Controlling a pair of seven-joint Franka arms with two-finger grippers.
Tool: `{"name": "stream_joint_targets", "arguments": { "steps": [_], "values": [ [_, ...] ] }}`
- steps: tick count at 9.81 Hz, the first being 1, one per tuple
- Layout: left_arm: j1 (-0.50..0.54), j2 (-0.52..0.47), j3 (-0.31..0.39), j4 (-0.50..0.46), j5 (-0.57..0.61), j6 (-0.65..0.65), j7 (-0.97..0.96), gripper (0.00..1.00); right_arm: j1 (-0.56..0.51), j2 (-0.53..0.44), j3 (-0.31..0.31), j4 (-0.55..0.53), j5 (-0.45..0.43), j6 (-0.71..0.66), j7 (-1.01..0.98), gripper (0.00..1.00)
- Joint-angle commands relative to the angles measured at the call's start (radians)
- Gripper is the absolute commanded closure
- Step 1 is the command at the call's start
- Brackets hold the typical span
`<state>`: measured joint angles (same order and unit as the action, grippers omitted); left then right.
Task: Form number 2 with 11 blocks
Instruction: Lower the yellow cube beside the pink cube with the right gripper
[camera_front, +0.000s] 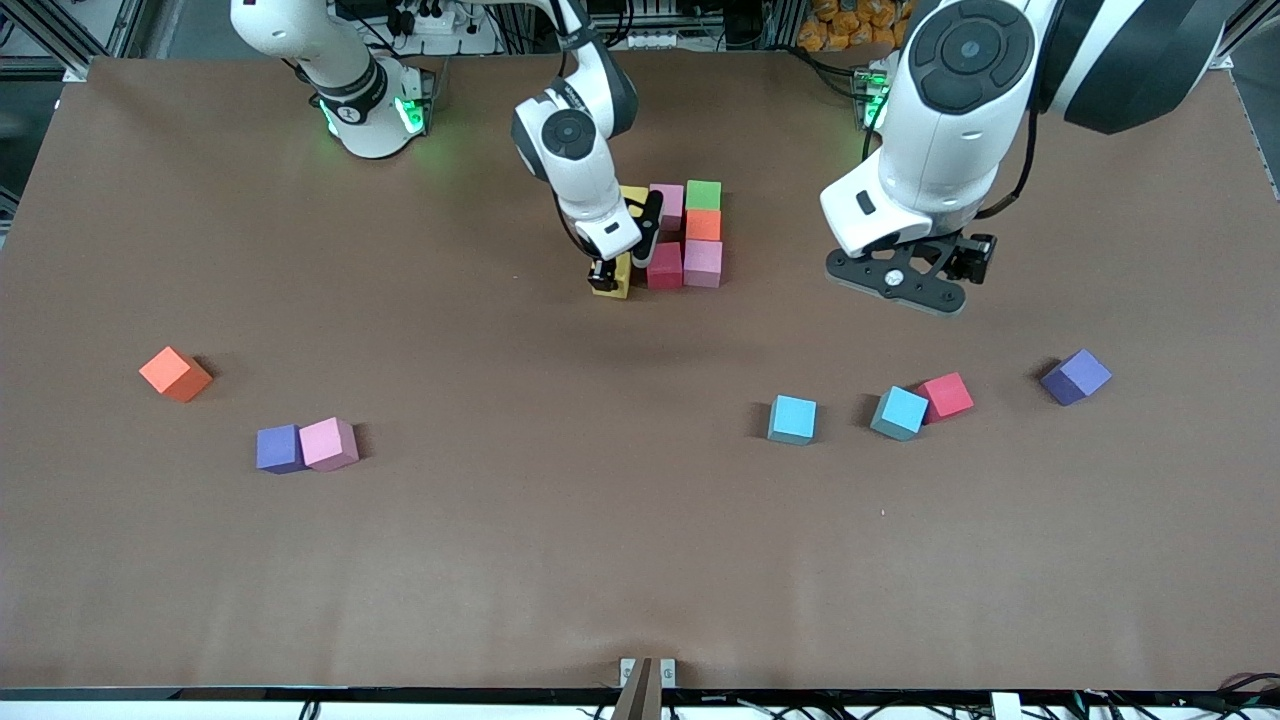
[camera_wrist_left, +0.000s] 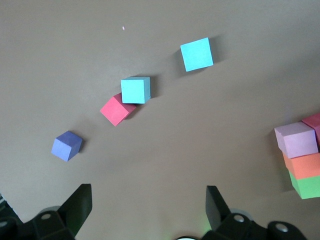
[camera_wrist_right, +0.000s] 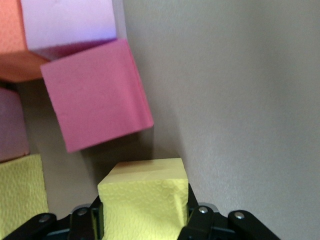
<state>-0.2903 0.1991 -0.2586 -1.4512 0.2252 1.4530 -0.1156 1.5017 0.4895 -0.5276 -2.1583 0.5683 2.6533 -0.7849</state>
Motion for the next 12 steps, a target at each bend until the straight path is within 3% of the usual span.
{"name": "stream_joint_targets", "arguments": {
  "steps": [1,12],
  "values": [
    [0.028,-0.023,-0.007,-0.018,0.000,-0.010,-0.030,0.00,0.009,0.017,0.012,0.012,0.030,0.011,0.035,0.85],
    [0.091,-0.037,-0.004,-0.009,-0.023,-0.008,-0.032,0.00,0.009,0.061,0.057,0.061,0.031,0.036,0.125,0.85]
  ]
}}
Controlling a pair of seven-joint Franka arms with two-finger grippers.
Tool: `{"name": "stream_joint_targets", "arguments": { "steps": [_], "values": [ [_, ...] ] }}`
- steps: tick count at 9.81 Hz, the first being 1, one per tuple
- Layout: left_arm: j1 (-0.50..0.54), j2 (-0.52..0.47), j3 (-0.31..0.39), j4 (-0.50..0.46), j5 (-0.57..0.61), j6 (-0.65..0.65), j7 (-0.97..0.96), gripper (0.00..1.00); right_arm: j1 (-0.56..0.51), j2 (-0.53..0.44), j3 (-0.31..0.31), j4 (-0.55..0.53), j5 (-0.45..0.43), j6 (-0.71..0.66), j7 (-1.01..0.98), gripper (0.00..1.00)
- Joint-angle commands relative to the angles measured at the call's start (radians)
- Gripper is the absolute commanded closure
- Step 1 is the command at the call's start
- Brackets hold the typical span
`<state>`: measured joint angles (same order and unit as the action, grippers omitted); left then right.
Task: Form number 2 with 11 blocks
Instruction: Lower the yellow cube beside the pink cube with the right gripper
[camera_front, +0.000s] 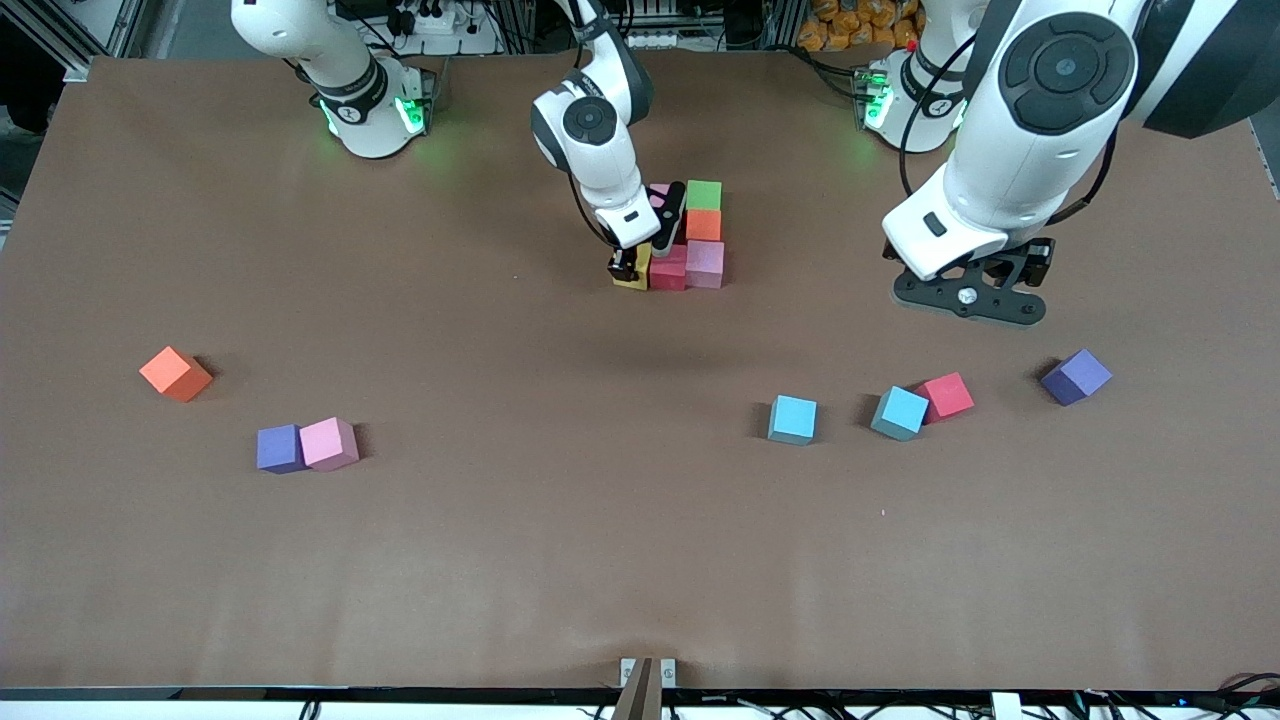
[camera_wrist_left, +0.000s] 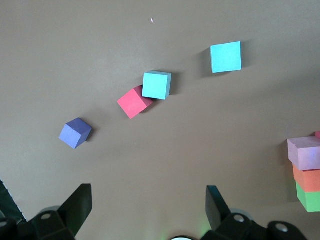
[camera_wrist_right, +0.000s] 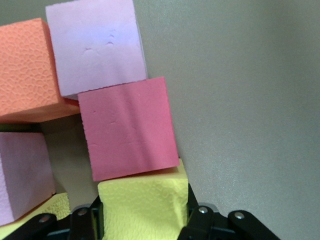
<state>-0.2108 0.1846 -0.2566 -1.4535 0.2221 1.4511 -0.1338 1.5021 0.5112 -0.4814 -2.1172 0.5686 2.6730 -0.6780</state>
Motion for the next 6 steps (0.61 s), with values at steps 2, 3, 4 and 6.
{"name": "stream_joint_targets", "arguments": {
  "steps": [2,3,4,6],
  "values": [
    [0.024,-0.023,-0.006,-0.004,-0.047,-0.005,-0.012,0.00,0.009,0.043,0.023,0.020,0.031,0.024,0.026,0.85],
    [0.034,-0.023,-0.006,-0.002,-0.049,-0.005,-0.012,0.00,0.007,0.043,0.023,0.020,0.031,0.022,0.026,0.78],
    [0.034,-0.023,-0.006,-0.002,-0.047,-0.005,-0.012,0.00,0.004,0.043,0.023,0.020,0.031,0.024,0.025,0.54],
    [0.036,-0.023,-0.006,-0.002,-0.047,-0.003,-0.012,0.00,0.001,0.044,0.023,0.026,0.031,0.022,0.025,0.00]
  ]
}}
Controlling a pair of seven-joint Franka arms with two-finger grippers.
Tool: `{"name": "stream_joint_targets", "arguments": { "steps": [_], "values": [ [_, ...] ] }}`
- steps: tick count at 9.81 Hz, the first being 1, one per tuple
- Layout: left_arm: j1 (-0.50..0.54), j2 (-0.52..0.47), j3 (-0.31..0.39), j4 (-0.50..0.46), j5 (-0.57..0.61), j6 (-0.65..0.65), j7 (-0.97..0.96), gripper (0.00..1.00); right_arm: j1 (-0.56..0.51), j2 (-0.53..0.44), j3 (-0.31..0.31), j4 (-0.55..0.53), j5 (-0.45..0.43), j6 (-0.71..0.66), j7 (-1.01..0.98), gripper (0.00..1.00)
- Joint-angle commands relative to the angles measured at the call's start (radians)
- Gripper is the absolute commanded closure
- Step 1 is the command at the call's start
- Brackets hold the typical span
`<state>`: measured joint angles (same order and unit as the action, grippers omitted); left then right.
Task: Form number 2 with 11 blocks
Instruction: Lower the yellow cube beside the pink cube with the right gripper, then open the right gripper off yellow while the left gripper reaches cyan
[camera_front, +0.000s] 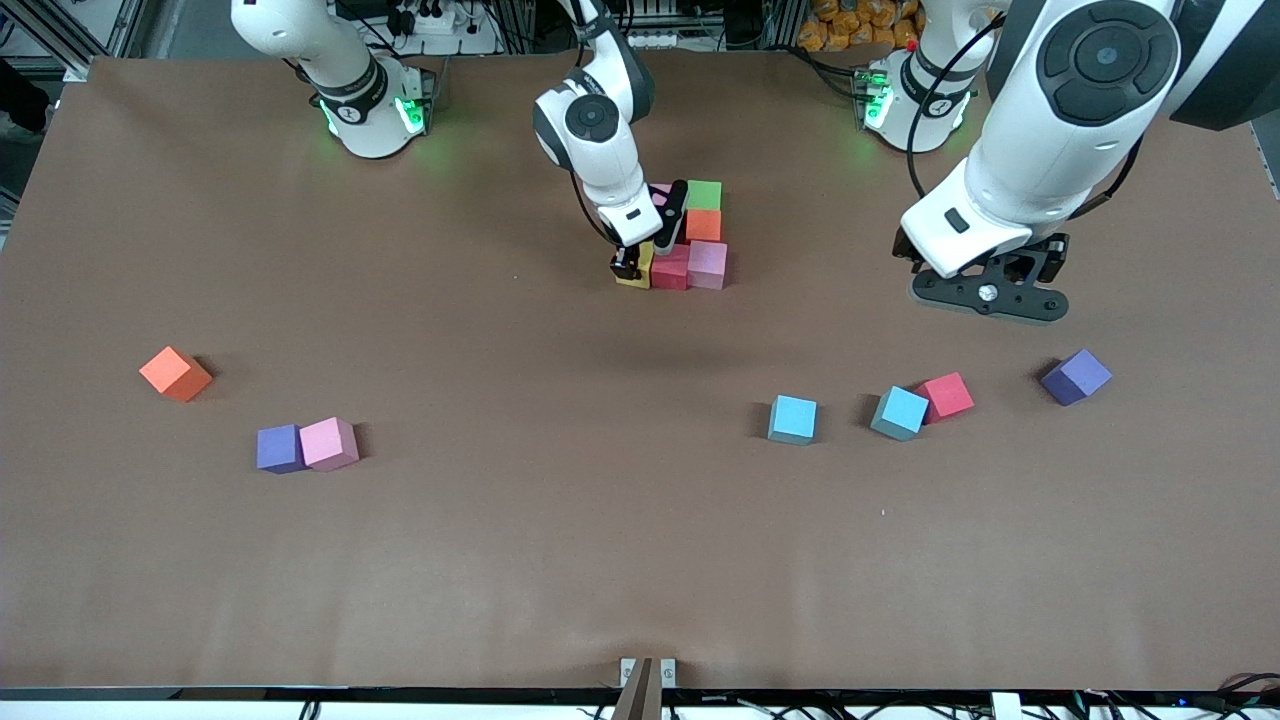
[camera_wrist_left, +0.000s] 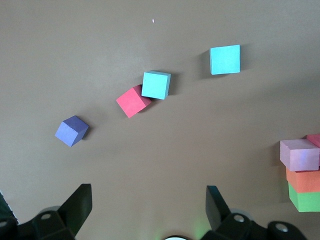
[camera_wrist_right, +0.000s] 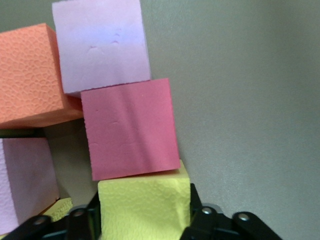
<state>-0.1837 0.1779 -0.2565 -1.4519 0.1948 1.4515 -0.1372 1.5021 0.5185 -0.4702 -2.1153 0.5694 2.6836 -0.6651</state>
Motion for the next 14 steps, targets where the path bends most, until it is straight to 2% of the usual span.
{"name": "stream_joint_targets", "arguments": {
  "steps": [1,5,10,14],
  "values": [
    [0.009,-0.017,-0.006,-0.004,-0.018,-0.003,-0.010,0.00,0.000,0.034,0.010,0.026,0.029,0.010,0.009,0.00],
    [0.024,-0.017,-0.006,-0.004,-0.021,0.000,-0.010,0.00,-0.028,-0.037,0.005,0.023,0.027,-0.063,0.001,0.00],
    [0.087,-0.017,-0.004,-0.004,-0.078,0.003,-0.010,0.00,-0.046,-0.113,-0.045,0.018,0.018,-0.143,-0.114,0.00],
    [0.139,-0.017,-0.006,-0.037,-0.122,0.039,-0.013,0.00,-0.228,-0.185,-0.062,0.020,-0.005,-0.281,-0.260,0.00]
  ]
}}
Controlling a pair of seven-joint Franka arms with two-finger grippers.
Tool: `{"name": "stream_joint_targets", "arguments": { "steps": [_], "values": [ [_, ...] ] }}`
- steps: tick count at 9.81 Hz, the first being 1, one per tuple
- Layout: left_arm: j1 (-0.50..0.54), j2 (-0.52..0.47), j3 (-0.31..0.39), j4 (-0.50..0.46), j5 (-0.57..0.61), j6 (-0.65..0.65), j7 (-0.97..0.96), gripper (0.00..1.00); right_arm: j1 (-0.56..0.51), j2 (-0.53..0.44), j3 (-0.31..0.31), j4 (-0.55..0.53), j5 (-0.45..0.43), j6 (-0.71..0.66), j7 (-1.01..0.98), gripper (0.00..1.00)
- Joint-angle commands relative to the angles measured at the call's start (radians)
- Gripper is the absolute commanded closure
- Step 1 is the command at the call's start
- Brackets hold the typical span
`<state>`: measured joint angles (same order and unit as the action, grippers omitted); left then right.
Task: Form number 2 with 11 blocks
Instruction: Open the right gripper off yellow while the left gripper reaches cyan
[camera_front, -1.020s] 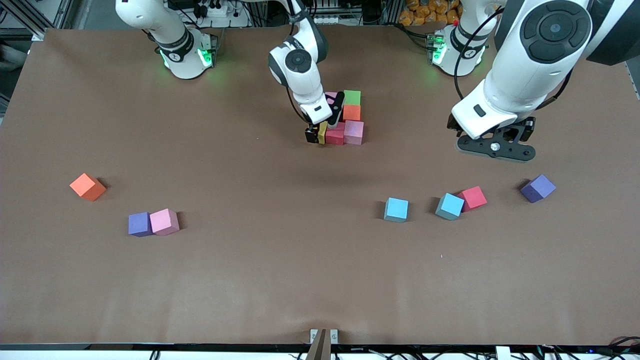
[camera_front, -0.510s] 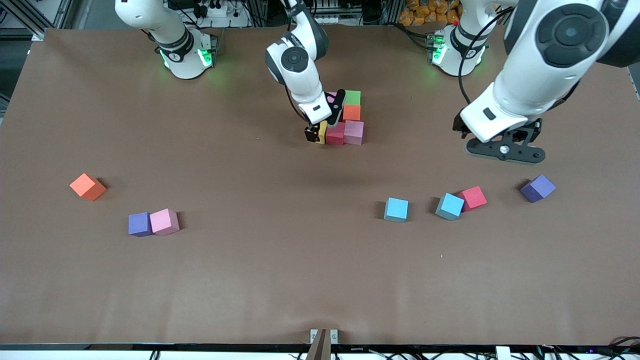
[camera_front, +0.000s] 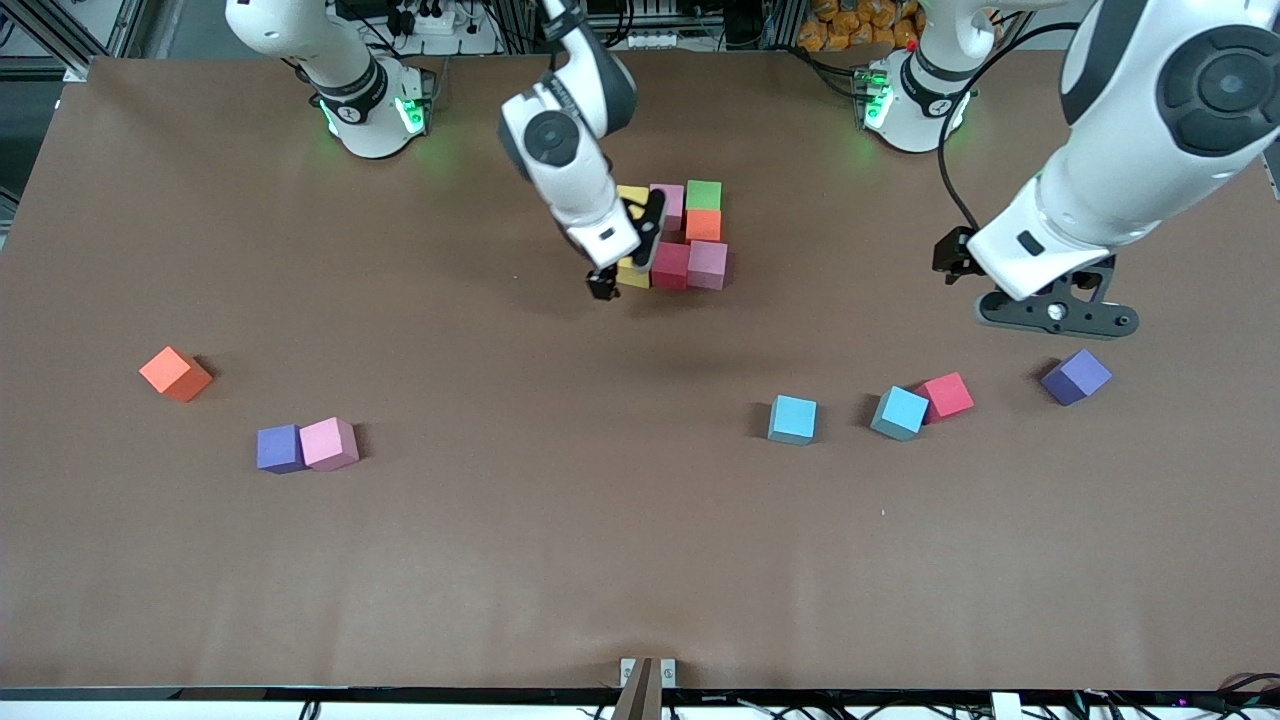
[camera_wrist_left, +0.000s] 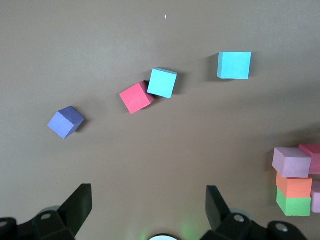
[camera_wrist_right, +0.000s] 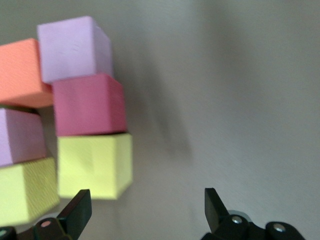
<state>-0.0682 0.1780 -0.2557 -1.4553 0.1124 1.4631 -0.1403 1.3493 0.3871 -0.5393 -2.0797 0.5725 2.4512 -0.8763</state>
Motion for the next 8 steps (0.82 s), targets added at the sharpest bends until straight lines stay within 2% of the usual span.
{"name": "stream_joint_targets", "arguments": {
  "steps": [1,3,5,8],
  "values": [
    [0.028,-0.018,-0.007,-0.060,-0.042,0.057,-0.010,0.00,-0.135,-0.057,0.007,-0.013,-0.020,-0.069,-0.065,0.00],
    [0.041,-0.023,-0.008,-0.109,-0.042,0.132,-0.010,0.00,-0.247,-0.056,-0.011,-0.007,-0.049,-0.083,-0.111,0.00],
    [0.041,-0.023,-0.008,-0.163,-0.042,0.209,-0.012,0.00,-0.318,-0.044,-0.069,0.016,-0.057,-0.084,-0.229,0.00],
    [0.039,-0.020,-0.017,-0.262,-0.045,0.343,-0.010,0.00,-0.450,-0.028,-0.087,0.020,-0.057,-0.084,-0.345,0.00]
  ]
}}
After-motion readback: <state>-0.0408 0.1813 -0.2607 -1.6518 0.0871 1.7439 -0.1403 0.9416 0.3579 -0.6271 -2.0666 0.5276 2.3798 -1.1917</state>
